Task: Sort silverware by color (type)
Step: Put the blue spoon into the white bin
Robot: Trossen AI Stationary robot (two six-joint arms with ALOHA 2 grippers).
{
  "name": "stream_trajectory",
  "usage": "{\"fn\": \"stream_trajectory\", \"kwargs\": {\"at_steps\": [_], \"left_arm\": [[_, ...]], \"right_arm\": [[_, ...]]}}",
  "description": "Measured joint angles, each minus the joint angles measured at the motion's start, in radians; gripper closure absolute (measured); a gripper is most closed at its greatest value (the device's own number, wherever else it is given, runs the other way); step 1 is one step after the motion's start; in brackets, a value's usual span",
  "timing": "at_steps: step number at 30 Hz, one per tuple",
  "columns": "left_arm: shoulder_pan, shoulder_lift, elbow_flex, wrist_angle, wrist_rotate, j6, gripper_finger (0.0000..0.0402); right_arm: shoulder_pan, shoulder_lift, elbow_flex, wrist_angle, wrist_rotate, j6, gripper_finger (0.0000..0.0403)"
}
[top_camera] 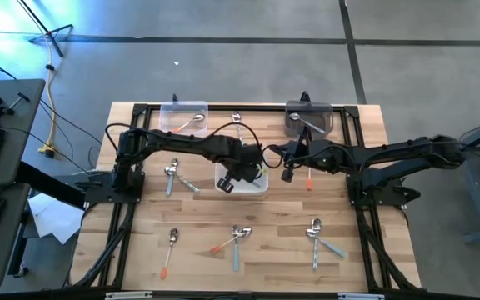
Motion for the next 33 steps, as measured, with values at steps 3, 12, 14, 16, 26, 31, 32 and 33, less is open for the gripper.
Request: {"fn": "stream_trajectory", "kwargs": {"at_steps": [3, 12, 14, 16, 26, 31, 32, 33], "left_arm": [[0.0, 0.001, -0.01, -0.005, 0.0, -0.011, 0.0394], [0.006, 0.001, -0.011, 0.001, 0.001, -0.019, 0.0394], [0.007, 0.005, -0.011, 0.017, 0.0, -0.019, 0.0394], [0.008, 0.007, -0.011, 0.021, 0.0, -0.009, 0.0394], [0.021, 0.067, -0.011, 0.002, -0.012, 0.015, 0.0394], [0.019, 0.09, -0.012, 0.005, -0.012, 0.009, 0.0394], [0.019, 0.091, -0.012, -0.001, -0.011, 0.007, 0.0394], [0.019, 0.092, -0.012, -0.004, -0.011, 0.006, 0.0394]], "right_arm": [[0.0, -0.031, -0.031, -0.047, 0.0, 0.005, 0.0403], [-0.064, -0.23, -0.232, 0.091, -0.058, 0.007, 0.0403], [-0.069, -0.271, -0.244, 0.095, -0.066, 0.02, 0.0403], [-0.067, -0.302, -0.25, 0.085, -0.067, 0.023, 0.0403], [-0.052, -0.318, -0.251, 0.084, -0.066, 0.019, 0.0403], [-0.052, -0.318, -0.251, 0.08, -0.066, 0.023, 0.0403], [-0.052, -0.318, -0.251, 0.077, -0.065, 0.023, 0.0403], [-0.052, -0.318, -0.251, 0.077, -0.065, 0.023, 0.0403]]}}
